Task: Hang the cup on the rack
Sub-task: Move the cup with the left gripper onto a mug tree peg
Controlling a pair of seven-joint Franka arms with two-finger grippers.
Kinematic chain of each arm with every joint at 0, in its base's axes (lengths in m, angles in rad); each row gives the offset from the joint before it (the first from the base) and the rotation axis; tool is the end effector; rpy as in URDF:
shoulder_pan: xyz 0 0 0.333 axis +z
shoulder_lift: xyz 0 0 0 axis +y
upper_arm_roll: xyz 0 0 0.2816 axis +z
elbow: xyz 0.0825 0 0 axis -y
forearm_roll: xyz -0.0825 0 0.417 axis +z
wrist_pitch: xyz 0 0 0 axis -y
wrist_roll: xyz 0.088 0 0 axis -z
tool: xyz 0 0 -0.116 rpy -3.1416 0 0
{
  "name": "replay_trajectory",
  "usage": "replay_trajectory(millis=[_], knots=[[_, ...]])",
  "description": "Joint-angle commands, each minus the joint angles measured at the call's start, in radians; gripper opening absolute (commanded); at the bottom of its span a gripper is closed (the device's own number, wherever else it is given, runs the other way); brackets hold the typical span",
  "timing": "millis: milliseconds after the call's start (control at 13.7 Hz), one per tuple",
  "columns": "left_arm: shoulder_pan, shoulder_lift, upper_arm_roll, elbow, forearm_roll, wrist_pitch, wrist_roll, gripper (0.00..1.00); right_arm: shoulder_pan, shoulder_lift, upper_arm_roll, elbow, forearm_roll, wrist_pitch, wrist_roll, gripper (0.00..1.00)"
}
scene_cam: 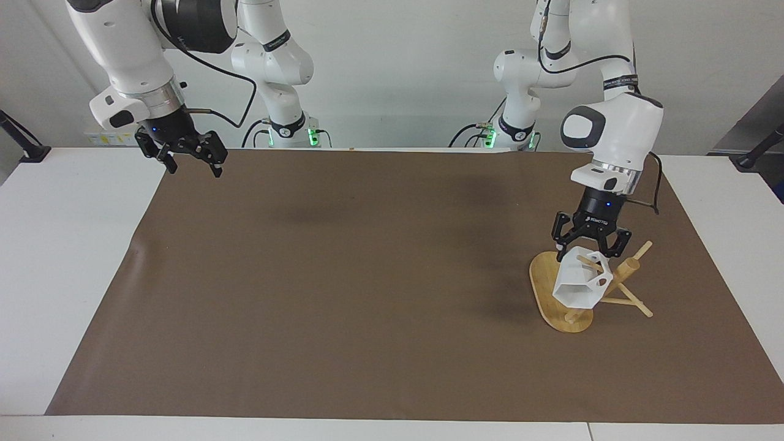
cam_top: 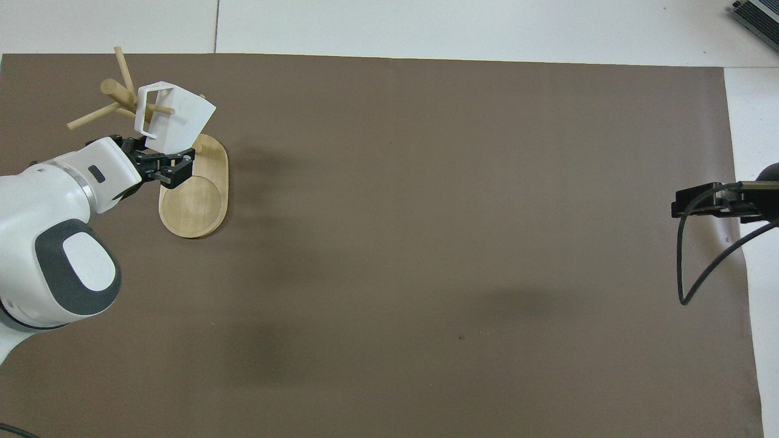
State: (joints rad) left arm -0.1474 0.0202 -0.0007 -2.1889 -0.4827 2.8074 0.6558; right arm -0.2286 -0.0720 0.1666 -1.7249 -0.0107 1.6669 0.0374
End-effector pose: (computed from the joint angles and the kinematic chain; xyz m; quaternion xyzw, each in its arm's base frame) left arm 0.6036 -0.0689 0.3802 0.9293 -0.1857 0.3125 0.0651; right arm 0.5732 -0.0344 0.5525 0.9987 -0.0494 0.0064 0.0114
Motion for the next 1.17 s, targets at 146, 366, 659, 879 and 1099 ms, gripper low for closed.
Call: replay_trajectory(millis=[146, 366, 659, 879, 1099], knots=[[0.017, 0.007, -0.004, 0.001, 0.029, 0.014, -0.021, 0.0, -0.009, -0.005, 0.005, -0.001, 0.02, -0.004, -0.011, 1.0], [0.017, 0.007, -0.004, 0.001, 0.029, 0.012, -0.019, 0.0, -0.009, -0.005, 0.005, -0.001, 0.02, -0.004, -0.011, 1.0], [0.034, 0.009, -0.005, 0.009, 0.044, 0.006, -0.016, 1.0, -0.009, -0.005, 0.005, -0.001, 0.02, -0.004, -0.01, 1.0], [0.039, 0.017, -0.004, 0.027, 0.07, -0.003, -0.015, 1.0, -0.009, -0.005, 0.005, -0.001, 0.02, -0.004, -0.01, 1.0], [0.046, 0.007, 0.007, 0.069, 0.079, -0.101, -0.015, 1.0, -0.009, -0.005, 0.005, -0.001, 0.02, -0.004, -0.011, 1.0]])
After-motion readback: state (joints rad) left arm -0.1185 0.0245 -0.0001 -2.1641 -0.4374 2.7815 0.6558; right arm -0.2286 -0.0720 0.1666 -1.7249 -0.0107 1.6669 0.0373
